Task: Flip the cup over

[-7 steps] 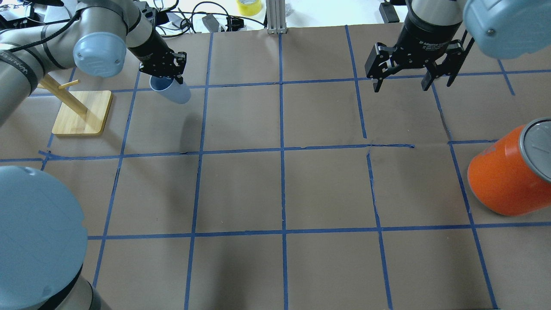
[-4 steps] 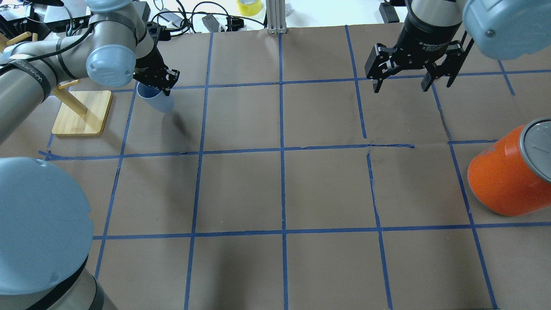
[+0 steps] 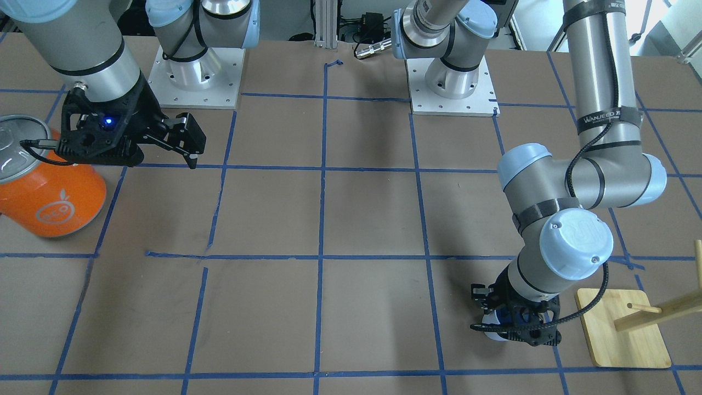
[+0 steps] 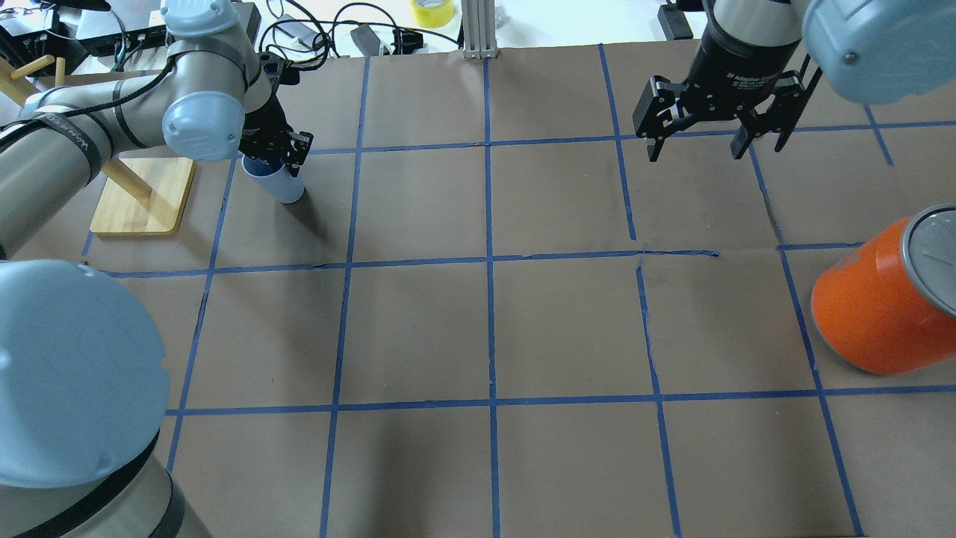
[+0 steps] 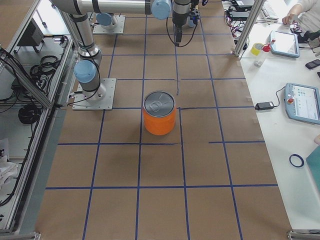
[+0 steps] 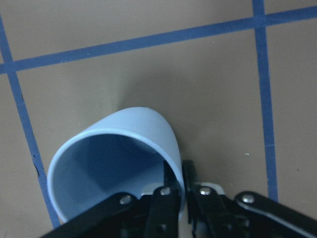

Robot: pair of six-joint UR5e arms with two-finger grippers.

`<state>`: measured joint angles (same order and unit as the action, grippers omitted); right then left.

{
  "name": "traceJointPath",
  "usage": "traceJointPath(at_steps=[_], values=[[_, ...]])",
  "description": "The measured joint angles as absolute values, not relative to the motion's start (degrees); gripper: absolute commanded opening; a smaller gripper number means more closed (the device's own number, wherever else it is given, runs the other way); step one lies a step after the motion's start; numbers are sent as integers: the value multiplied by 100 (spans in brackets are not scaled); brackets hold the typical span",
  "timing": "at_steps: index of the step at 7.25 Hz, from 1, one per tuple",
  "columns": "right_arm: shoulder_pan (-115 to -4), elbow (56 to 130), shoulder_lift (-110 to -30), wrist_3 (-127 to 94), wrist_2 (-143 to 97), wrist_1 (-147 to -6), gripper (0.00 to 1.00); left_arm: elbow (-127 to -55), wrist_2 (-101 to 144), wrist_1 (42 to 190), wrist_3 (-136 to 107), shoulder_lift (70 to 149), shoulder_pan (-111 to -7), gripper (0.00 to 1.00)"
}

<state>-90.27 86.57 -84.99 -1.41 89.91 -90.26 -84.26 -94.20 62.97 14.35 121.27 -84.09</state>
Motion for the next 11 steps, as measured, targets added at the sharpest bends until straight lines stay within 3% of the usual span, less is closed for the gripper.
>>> traceJointPath(at_steps=[3,6,9,11], values=[[-9021,8657,-8499,-139,8997,-9012,100,-8338,-9421,7054,1379,11459,-8464,100],[-8989,8650,-8533,-161,9008,-9001,100,-8417,-8997,7976,1275,10242,-8580,100],[-8992,8653,-8652,-233,9009,-8931,100,-8937,-8978,8596,1192,9032,-8818,100],[-8998,8656,-8679,-237,9009,-8915,100,-9080,-9069,8587,1101,8798,-8845,100]])
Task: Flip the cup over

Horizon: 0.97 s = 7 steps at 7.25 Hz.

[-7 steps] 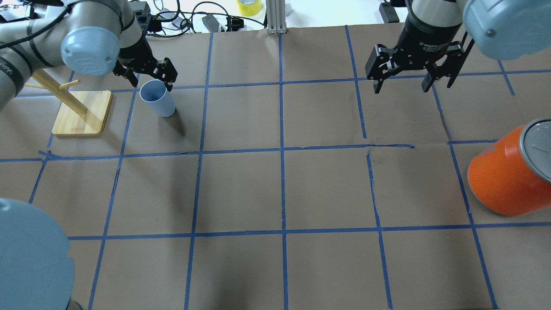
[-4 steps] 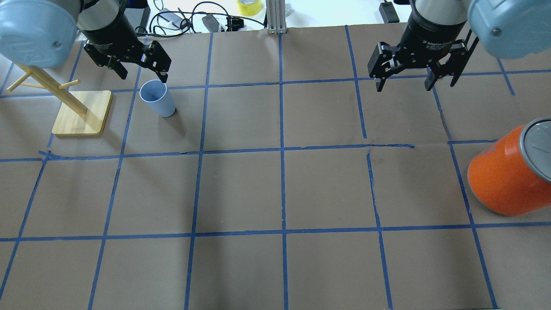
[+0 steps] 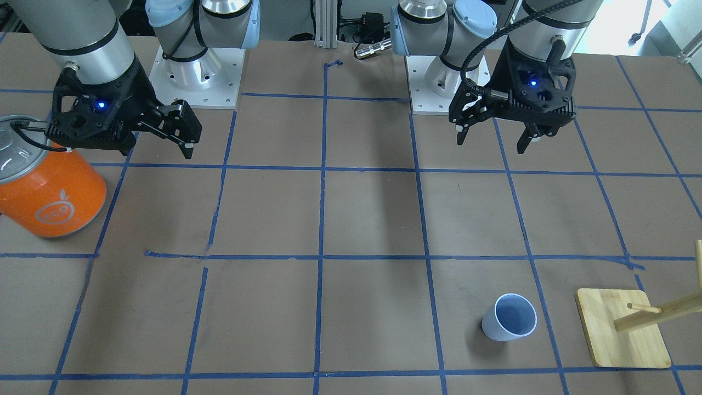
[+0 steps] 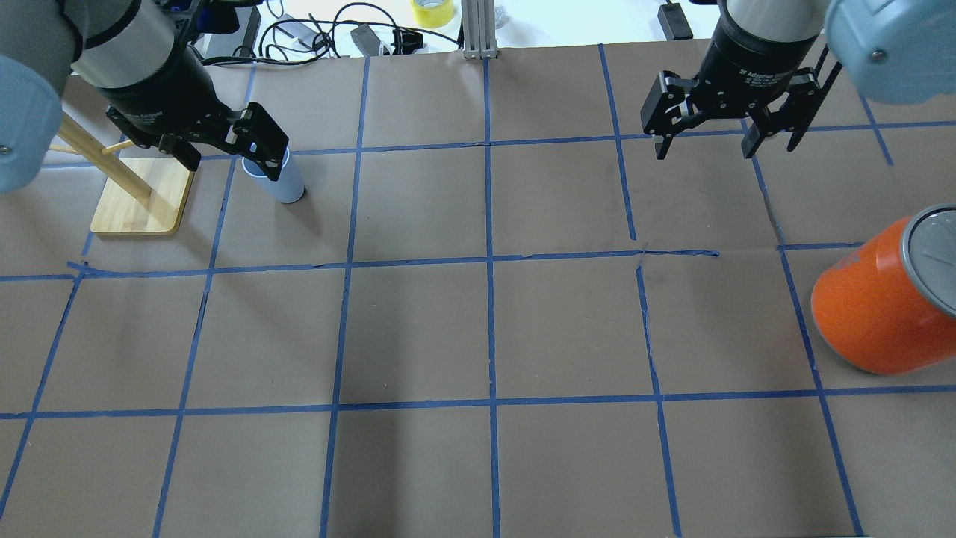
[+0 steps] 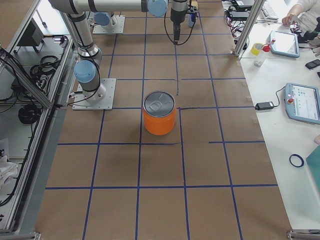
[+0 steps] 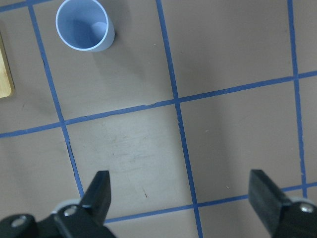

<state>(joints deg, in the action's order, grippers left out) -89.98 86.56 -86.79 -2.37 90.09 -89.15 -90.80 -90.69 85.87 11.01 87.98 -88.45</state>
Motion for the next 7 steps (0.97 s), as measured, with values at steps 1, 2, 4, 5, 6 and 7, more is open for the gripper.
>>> traceJointPath(at_steps=[1,2,4,5,6,7], values=[[-8999,8657,-8681,-237,9009,-8913,100,-8956,-9111,8604,1056,8847,-8859,100],[-9000,8656,-8683,-237,9009,-8912,100,-8690,-9154,8788,969,8950,-8867,100],[-9000,8652,-8687,-237,9009,-8912,100,-8341,-9088,9183,346,9135,-8904,100],[-8999,8652,-8686,-235,9009,-8914,100,-8369,-9075,9212,246,9136,-8933,100],[-8998,8651,-8686,-234,9009,-8916,100,-8442,-9080,9213,338,9079,-8953,100],[-8996,8651,-8687,-235,9009,-8914,100,-8482,-9080,9214,522,9041,-8960,100]])
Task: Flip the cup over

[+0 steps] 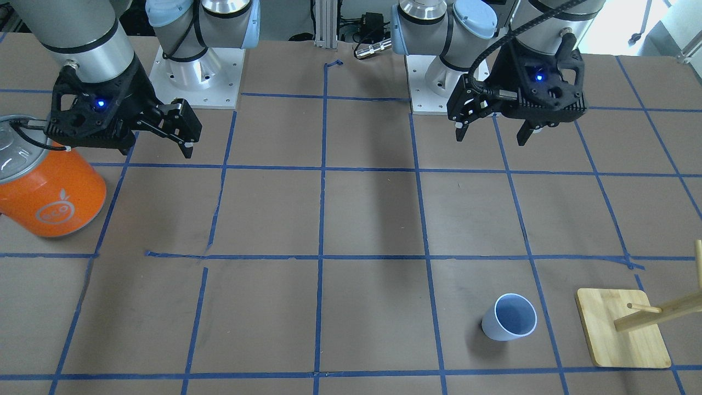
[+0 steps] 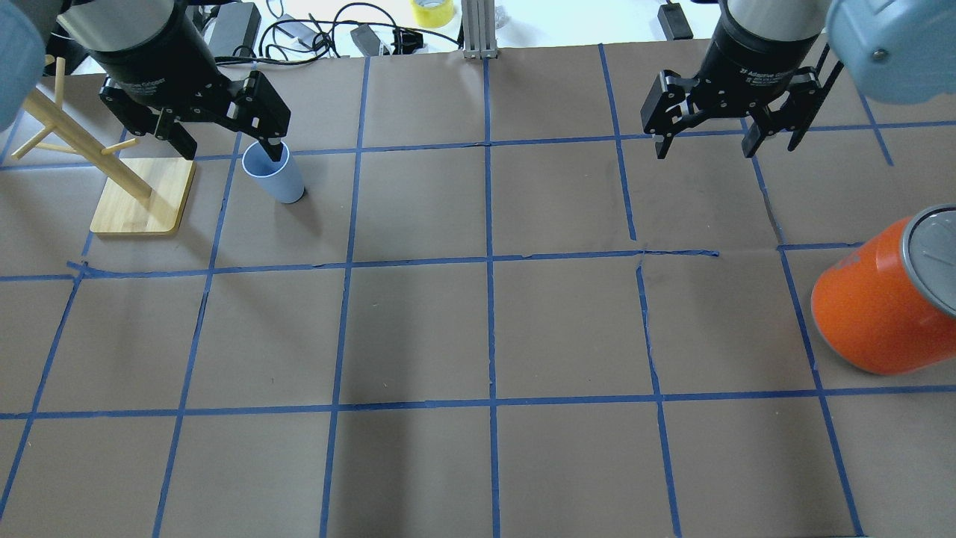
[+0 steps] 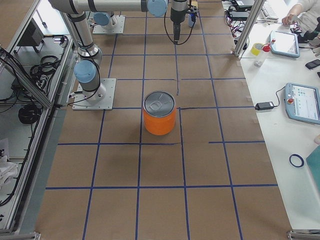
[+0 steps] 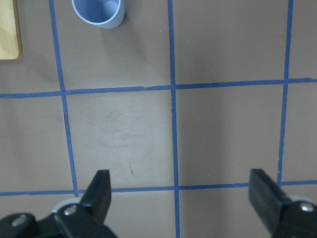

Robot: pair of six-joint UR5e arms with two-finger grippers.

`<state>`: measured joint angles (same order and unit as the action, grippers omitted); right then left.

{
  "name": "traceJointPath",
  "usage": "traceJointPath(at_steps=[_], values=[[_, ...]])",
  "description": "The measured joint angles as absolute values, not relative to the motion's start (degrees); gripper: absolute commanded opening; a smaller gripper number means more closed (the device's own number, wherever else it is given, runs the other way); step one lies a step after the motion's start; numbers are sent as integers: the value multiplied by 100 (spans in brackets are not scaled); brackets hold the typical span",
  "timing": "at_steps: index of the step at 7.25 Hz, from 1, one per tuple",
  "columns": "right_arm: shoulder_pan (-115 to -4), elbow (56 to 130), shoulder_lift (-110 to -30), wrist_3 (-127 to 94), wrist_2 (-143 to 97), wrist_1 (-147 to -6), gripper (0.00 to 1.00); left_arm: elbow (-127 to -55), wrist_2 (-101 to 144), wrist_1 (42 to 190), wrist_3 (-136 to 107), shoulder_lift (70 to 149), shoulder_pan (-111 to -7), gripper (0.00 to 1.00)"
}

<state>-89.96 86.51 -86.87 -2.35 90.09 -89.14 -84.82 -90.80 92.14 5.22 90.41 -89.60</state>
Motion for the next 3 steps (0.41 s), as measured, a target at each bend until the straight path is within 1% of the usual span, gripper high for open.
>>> traceJointPath(at_steps=[3], values=[[-8996,8655,-8686,-237,9009,-8916,100,-8484,-9064,9222,608,8997,-8964,100]])
